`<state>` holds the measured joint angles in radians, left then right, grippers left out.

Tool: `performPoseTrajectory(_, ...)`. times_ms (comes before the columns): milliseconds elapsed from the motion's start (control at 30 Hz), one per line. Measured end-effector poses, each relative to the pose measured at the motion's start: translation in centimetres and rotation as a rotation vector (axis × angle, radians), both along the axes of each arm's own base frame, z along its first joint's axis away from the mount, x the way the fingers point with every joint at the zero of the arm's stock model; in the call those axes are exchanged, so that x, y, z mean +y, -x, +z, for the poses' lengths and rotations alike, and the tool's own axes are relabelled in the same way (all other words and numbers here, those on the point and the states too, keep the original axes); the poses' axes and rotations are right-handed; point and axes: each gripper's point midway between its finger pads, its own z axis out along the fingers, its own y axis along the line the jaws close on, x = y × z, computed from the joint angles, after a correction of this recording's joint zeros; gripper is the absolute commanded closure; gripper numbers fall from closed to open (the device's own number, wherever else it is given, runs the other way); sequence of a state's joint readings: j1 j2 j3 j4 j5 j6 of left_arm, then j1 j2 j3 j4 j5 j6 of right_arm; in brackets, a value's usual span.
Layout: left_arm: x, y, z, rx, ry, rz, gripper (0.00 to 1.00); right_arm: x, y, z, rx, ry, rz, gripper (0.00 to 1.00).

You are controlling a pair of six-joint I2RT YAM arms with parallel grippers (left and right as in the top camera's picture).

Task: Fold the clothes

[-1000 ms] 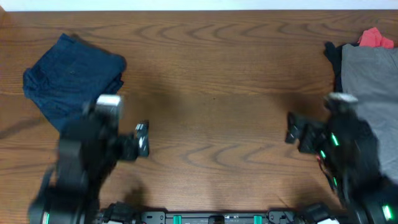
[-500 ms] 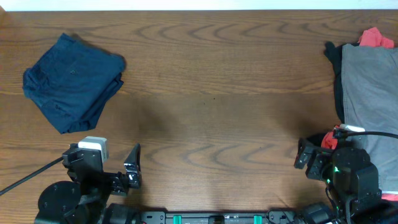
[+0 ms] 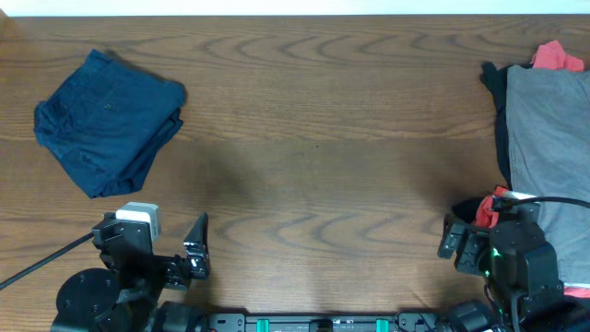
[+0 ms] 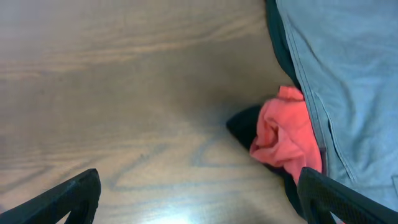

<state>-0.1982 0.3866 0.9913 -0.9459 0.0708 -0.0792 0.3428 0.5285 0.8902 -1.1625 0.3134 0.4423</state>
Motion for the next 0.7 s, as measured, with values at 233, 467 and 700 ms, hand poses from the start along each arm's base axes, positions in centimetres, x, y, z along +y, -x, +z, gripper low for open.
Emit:
performPoseTrajectory(233,0.0,0.0,0.0,0.000,0.000,0.000,0.02,-0.4,-3.0,2.7,-0.271,0.022,0.038,0.01)
performPoseTrajectory(467,0.0,0.0,0.0,0.001,0.000,0.000,0.02,-0.6,-3.8,1.3,-0.504,0.057,0.102,0.01)
performPoseTrajectory(700,0.0,0.0,-0.1,0.001,-0.001,0.000,0.02,0.3,-4.9,0.8,-0.700,0.071,0.156,0.01)
